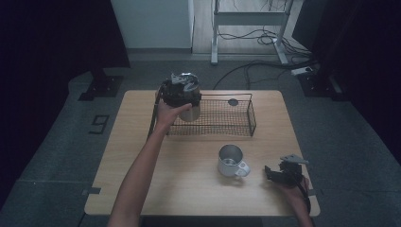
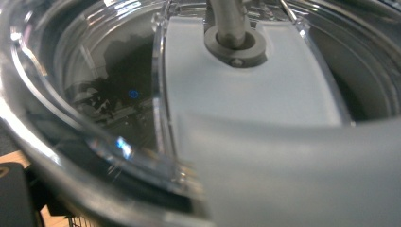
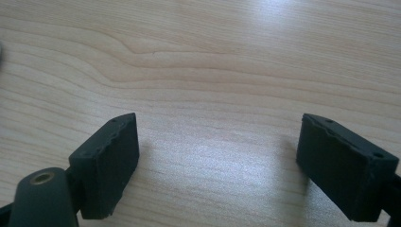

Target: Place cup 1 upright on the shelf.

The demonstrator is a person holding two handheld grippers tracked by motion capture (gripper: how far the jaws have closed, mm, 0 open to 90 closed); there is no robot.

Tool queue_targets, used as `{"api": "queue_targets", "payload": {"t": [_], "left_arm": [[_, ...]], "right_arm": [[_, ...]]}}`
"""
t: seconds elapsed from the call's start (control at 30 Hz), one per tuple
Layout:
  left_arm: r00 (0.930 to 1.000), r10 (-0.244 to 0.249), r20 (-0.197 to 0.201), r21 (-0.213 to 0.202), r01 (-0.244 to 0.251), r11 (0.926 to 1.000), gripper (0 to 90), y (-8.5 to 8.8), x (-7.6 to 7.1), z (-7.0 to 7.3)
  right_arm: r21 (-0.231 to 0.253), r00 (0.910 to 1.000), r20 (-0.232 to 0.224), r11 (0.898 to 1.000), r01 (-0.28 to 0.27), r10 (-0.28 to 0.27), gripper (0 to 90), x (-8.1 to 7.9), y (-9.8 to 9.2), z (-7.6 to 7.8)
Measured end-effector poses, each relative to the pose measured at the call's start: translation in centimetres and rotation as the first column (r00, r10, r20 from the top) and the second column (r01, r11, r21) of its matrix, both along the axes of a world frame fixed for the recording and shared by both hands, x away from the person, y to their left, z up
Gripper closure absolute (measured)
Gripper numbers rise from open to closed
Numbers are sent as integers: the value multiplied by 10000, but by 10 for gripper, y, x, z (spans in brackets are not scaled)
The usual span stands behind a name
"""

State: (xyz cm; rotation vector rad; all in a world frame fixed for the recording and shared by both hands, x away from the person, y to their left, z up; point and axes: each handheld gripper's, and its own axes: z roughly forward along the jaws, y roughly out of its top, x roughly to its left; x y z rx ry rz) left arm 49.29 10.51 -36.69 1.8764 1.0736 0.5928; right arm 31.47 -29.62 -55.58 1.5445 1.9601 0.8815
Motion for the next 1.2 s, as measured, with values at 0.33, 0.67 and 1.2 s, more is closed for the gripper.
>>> {"api": "queue_targets", "payload": {"t": [0.33,0.67,1.2], "left_arm": [[9998,176,-58,-78,-177,9998,40,-1,10,-11],[9992,309,-234,-32,-310,9995,40,-4,20,-23],[9985,329,-441,20,-328,9995,40,-14,28,-40]], "right_arm": [[6,10000,-2,10000,-1,1,138,0,0,0],[6,10000,0,10000,-1,1,138,0,0,0],[13,10000,1,10000,12,-12,139,0,0,0]]}}
